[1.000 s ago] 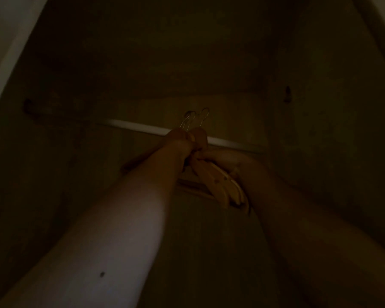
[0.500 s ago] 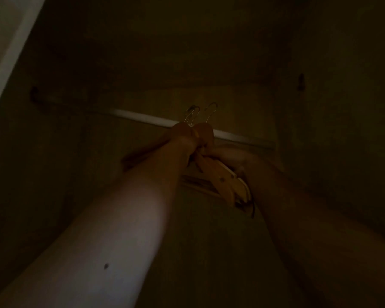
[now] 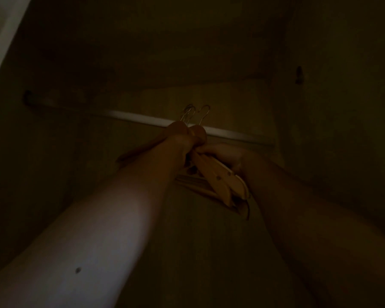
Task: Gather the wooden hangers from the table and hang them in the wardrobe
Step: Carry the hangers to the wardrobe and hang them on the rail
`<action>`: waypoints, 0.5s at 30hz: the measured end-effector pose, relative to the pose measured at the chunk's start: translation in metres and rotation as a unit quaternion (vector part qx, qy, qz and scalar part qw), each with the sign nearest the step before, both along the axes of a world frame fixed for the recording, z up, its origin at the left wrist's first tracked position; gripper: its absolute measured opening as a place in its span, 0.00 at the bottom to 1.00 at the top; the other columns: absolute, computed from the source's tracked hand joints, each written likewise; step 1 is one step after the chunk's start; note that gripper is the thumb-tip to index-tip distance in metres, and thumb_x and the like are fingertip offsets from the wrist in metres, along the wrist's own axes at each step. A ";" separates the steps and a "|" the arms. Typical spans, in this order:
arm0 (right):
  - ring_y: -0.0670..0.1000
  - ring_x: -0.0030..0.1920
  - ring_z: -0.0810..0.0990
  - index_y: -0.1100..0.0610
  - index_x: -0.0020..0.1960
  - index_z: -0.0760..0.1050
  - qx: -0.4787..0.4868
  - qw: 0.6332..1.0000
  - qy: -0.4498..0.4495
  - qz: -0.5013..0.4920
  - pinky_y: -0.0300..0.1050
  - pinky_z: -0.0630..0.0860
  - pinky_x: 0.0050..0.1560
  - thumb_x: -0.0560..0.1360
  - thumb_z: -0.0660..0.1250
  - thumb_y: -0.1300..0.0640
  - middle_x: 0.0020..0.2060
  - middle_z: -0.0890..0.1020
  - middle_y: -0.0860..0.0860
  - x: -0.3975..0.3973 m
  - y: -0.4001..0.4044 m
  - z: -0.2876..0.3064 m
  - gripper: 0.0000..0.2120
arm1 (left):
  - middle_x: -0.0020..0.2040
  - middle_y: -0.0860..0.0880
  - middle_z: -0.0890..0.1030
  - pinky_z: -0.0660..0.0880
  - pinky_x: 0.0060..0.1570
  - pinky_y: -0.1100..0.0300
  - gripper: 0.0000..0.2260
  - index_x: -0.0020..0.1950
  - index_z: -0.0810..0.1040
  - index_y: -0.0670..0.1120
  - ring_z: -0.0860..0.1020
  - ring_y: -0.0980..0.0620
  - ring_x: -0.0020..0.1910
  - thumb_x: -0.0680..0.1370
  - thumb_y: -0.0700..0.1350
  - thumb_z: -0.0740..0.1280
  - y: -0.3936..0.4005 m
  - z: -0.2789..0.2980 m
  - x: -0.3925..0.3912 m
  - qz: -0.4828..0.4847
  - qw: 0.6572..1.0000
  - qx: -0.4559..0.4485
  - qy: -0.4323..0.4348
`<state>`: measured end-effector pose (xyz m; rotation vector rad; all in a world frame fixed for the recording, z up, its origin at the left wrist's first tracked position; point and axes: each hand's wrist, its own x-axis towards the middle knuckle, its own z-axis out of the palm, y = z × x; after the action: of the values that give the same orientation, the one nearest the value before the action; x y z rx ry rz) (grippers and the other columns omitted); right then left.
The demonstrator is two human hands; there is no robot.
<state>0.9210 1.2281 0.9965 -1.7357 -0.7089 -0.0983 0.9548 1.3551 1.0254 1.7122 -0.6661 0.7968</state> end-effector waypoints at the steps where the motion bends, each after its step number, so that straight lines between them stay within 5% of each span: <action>1: 0.52 0.36 0.86 0.59 0.54 0.75 -0.004 1.000 0.000 -0.001 0.41 0.80 0.33 0.81 0.54 0.56 0.42 0.85 0.56 -0.001 0.000 -0.001 0.13 | 0.53 0.35 0.81 0.80 0.49 0.36 0.16 0.46 0.75 0.43 0.82 0.33 0.50 0.64 0.49 0.74 0.000 -0.001 -0.001 -0.016 1.000 -0.007 0.005; 5: 0.53 0.39 0.85 0.57 0.55 0.76 -0.041 0.999 0.006 -0.013 0.44 0.81 0.39 0.81 0.54 0.53 0.46 0.84 0.55 -0.001 -0.001 -0.004 0.14 | 0.50 0.40 0.80 0.81 0.50 0.41 0.15 0.46 0.73 0.43 0.80 0.42 0.45 0.68 0.46 0.75 0.000 -0.003 -0.003 -0.007 1.000 -0.007 0.028; 9: 0.49 0.31 0.84 0.57 0.50 0.76 -0.057 0.997 0.021 -0.056 0.39 0.80 0.32 0.81 0.55 0.51 0.34 0.85 0.53 -0.007 0.004 -0.005 0.14 | 0.51 0.36 0.82 0.81 0.49 0.39 0.13 0.44 0.73 0.43 0.82 0.36 0.49 0.68 0.45 0.75 0.005 -0.003 0.001 0.010 1.000 0.001 0.014; 15: 0.47 0.29 0.83 0.57 0.46 0.77 -0.047 0.995 0.021 -0.091 0.43 0.77 0.36 0.79 0.58 0.45 0.29 0.84 0.50 0.003 0.011 -0.011 0.17 | 0.47 0.40 0.79 0.79 0.49 0.36 0.08 0.41 0.73 0.46 0.81 0.39 0.47 0.73 0.38 0.71 0.015 -0.008 -0.004 -0.052 0.995 -0.055 0.070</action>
<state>0.9238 1.2393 0.9852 -1.8846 -0.5305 -0.1560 0.9509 1.3699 1.0170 1.6036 -0.5982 0.6227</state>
